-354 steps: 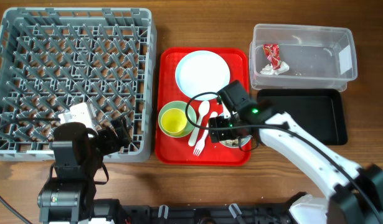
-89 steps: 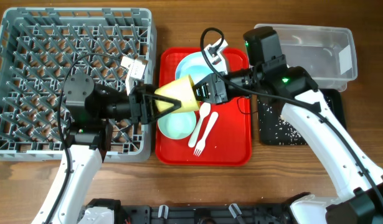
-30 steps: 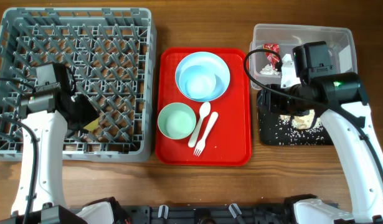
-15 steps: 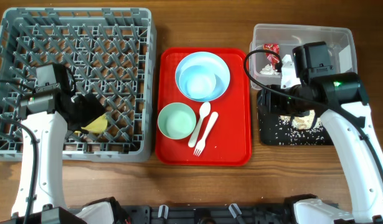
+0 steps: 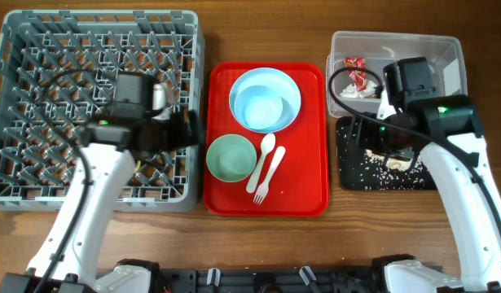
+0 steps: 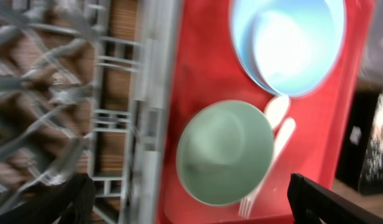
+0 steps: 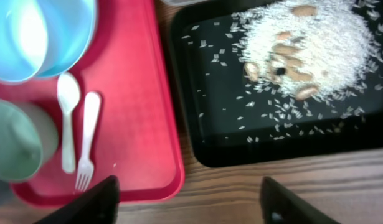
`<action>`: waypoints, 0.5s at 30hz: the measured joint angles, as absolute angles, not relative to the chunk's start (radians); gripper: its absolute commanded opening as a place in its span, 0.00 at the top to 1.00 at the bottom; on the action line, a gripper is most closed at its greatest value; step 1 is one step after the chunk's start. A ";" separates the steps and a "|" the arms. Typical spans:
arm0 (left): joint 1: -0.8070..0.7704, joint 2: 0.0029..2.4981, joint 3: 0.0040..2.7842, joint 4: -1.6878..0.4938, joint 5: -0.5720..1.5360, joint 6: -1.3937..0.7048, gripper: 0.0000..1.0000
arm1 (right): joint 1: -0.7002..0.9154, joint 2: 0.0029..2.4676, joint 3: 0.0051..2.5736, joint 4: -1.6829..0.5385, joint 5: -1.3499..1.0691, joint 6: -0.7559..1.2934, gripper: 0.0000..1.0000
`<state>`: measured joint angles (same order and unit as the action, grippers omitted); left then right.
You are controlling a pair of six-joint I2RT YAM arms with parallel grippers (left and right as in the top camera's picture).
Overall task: Sort waste into correct bins and load items into the dishwasher rack
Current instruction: 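Grasp the green bowl with the left gripper and place it in the rack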
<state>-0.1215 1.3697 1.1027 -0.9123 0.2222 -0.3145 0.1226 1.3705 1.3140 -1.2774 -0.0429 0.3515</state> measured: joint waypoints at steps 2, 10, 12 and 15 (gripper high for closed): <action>-0.276 1.370 1.102 -0.858 0.211 -0.308 0.00 | 0.077 1.370 1.314 -1.277 -0.041 0.370 0.09; -0.664 1.485 1.102 -0.697 0.101 -0.295 0.13 | -0.030 1.369 1.314 -1.278 -0.089 0.343 0.08; -0.714 1.602 1.102 -0.682 0.064 -0.291 0.27 | -0.030 1.369 1.314 -1.279 -0.090 0.336 0.08; -0.738 1.717 1.102 -0.673 0.047 -0.291 0.61 | -0.030 1.369 1.314 -1.279 -0.090 0.335 0.08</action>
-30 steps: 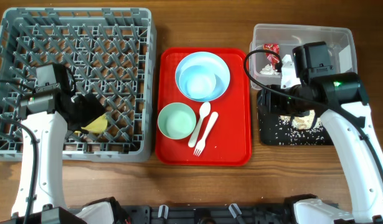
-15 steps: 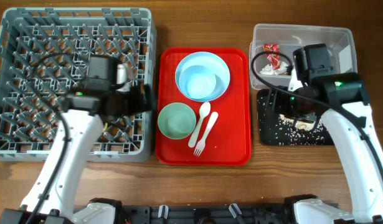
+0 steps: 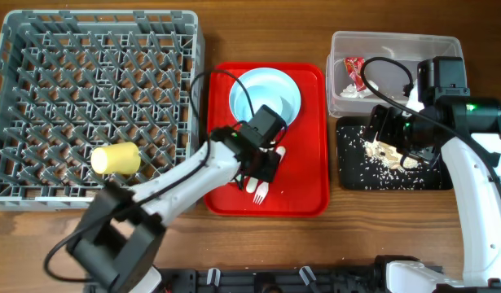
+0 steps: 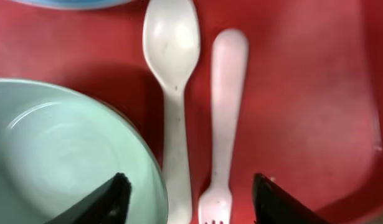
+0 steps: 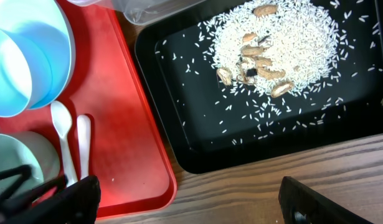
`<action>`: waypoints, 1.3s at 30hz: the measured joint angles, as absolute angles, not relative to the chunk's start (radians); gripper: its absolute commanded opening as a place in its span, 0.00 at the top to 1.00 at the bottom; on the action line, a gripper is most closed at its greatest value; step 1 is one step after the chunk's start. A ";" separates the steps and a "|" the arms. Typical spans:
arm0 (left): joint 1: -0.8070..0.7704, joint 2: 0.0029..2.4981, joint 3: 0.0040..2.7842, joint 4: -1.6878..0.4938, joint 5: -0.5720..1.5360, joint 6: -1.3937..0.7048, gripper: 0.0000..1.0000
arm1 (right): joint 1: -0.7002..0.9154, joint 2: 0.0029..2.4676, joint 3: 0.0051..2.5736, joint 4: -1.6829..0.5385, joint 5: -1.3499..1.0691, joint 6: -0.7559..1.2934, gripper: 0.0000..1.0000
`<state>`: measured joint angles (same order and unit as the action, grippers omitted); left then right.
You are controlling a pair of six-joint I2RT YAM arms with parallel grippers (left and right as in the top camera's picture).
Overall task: Sort waste into correct bins and load items into the dishwasher rack
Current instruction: 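Grasp the green bowl with the left gripper and place it in the rack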
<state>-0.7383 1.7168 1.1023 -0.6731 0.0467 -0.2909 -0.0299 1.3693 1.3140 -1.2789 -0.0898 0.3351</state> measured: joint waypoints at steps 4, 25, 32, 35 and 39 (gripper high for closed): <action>-0.739 1.758 1.102 -0.673 0.038 -0.289 0.70 | -0.030 1.369 1.314 -1.279 -0.090 0.335 0.08; -0.739 1.600 1.206 -0.832 0.051 -0.296 0.96 | -0.030 1.369 1.314 -1.295 -0.090 0.327 0.08; -0.422 1.337 1.367 -0.879 0.170 -0.241 0.96 | -0.030 1.369 1.314 -1.296 -0.090 0.308 0.08; -0.128 1.353 1.395 -0.862 0.341 -0.173 0.96 | -0.030 1.368 1.314 -1.298 -0.090 0.308 0.08; 0.118 1.501 1.396 -0.823 0.651 -0.059 0.96 | -0.030 1.368 1.314 -1.298 -0.090 0.305 0.08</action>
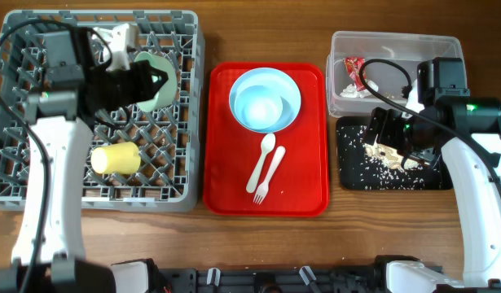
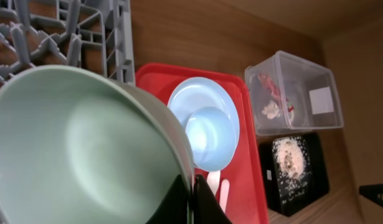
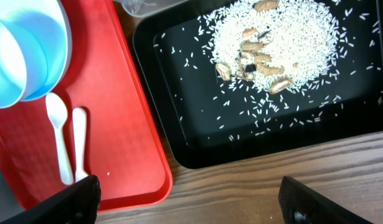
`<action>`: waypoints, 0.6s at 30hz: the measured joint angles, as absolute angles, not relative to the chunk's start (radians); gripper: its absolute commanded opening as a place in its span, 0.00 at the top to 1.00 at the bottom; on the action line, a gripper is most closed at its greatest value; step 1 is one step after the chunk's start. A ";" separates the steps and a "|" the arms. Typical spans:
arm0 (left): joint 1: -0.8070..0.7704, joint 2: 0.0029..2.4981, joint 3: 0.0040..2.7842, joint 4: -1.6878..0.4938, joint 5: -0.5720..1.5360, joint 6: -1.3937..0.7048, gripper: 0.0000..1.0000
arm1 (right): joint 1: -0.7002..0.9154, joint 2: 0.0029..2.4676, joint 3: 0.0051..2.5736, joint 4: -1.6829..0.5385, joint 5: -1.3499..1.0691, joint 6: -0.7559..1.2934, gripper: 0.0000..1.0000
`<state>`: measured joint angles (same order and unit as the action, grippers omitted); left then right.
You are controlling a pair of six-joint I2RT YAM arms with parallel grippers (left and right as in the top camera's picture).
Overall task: Sort waste into correct bins and load items into the dishwasher rack
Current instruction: 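Grasp the green bowl with the left gripper and place it in the rack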
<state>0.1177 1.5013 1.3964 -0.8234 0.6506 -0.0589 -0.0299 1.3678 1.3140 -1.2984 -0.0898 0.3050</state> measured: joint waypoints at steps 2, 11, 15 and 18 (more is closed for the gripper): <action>0.196 1.589 1.396 -0.768 0.800 -0.039 0.96 | -0.030 1.367 1.314 -1.299 -0.090 0.300 0.08; 0.430 1.915 1.411 -0.670 1.296 -0.027 0.96 | -0.030 1.367 1.314 -1.299 -0.090 0.282 0.08; 0.522 1.955 1.415 -0.727 1.295 -0.023 0.92 | -0.030 1.367 1.314 -1.298 -0.090 0.282 0.08; 0.564 1.964 1.413 -0.811 1.235 -0.019 0.83 | -0.030 1.367 1.314 -1.299 -0.090 0.282 0.08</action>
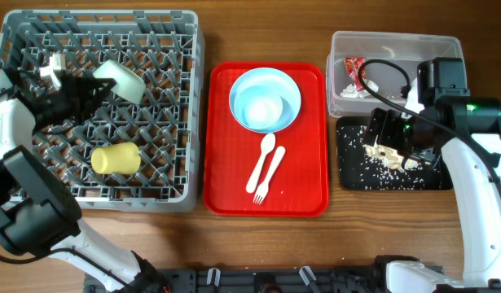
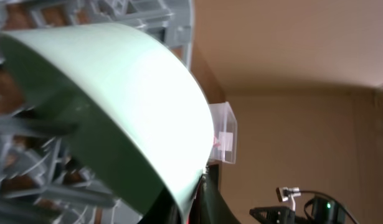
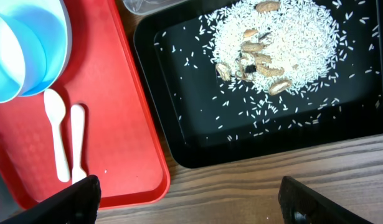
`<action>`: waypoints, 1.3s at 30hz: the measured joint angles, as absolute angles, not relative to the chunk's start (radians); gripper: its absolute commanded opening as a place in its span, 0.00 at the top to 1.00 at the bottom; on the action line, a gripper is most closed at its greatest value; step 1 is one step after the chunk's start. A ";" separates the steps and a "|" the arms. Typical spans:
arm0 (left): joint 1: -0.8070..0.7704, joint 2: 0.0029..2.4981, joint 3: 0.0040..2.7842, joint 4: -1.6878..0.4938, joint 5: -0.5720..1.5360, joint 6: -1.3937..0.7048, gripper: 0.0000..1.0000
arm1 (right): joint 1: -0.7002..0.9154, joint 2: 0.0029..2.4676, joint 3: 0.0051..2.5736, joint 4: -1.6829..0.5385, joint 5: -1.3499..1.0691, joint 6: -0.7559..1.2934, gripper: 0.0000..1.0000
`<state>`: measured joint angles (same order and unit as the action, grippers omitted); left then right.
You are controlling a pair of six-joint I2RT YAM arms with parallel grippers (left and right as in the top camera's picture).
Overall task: Sort waste into correct bins and load items into the dishwasher rack
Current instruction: 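Grasp the green bowl with the left gripper and place it in the rack, then grasp the blue bowl with the left gripper and place it in the rack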
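A pale green bowl (image 1: 121, 79) is tilted on its side over the back of the grey dishwasher rack (image 1: 38, 191), with my left gripper (image 1: 94, 88) shut on its rim. In the left wrist view the bowl (image 2: 116, 106) fills the frame and the gripper (image 2: 194, 200) pinches its edge. A yellow cup (image 1: 115, 159) lies in the rack. The red tray (image 1: 303, 187) holds a blue bowl (image 1: 264, 106) on a blue plate, a white spoon (image 1: 262, 161) and a white fork (image 1: 271, 172). My right gripper (image 3: 191, 208) is open above the table edge by the black tray (image 3: 197, 134).
The black tray carries a heap of rice and peanuts (image 3: 275, 46). A clear plastic bin (image 1: 437, 53) behind it holds a few wrappers (image 1: 355, 72). Bare wooden table (image 1: 258, 244) runs along the front.
My left gripper and the green bowl have shifted left over the rack, and the bowl is more steeply tilted. The right arm has barely moved.
The green bowl first sat on the red tray while my left gripper was open at the rack's edge. Then the gripper was open right at the bowl on the tray. Later it held the bowl over the rack's back, and now farther left.
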<state>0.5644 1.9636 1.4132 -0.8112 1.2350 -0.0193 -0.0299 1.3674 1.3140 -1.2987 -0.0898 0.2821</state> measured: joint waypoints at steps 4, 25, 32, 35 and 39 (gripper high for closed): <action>0.616 1.964 1.413 -0.903 1.159 -0.016 0.51 | -0.030 1.367 1.314 -1.298 -0.090 0.280 0.08; -0.302 1.560 1.409 -0.740 0.419 -0.012 0.18 | -0.030 1.367 1.314 -1.306 -0.066 0.326 0.04; -0.598 1.863 1.409 -0.558 0.187 -0.012 0.29 | -0.030 1.367 1.314 -1.309 -0.066 0.329 0.03; -0.611 1.975 1.409 -0.540 0.121 -0.012 0.36 | -0.030 1.367 1.314 -1.309 -0.066 0.329 0.03; -0.609 2.016 1.409 -0.524 0.091 -0.009 0.62 | -0.030 1.367 1.314 -1.309 -0.066 0.329 0.03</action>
<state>-0.6090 2.0163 1.4090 -0.5236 0.0914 -0.0086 -0.0299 1.3666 1.3140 -1.3094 -0.0658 0.3286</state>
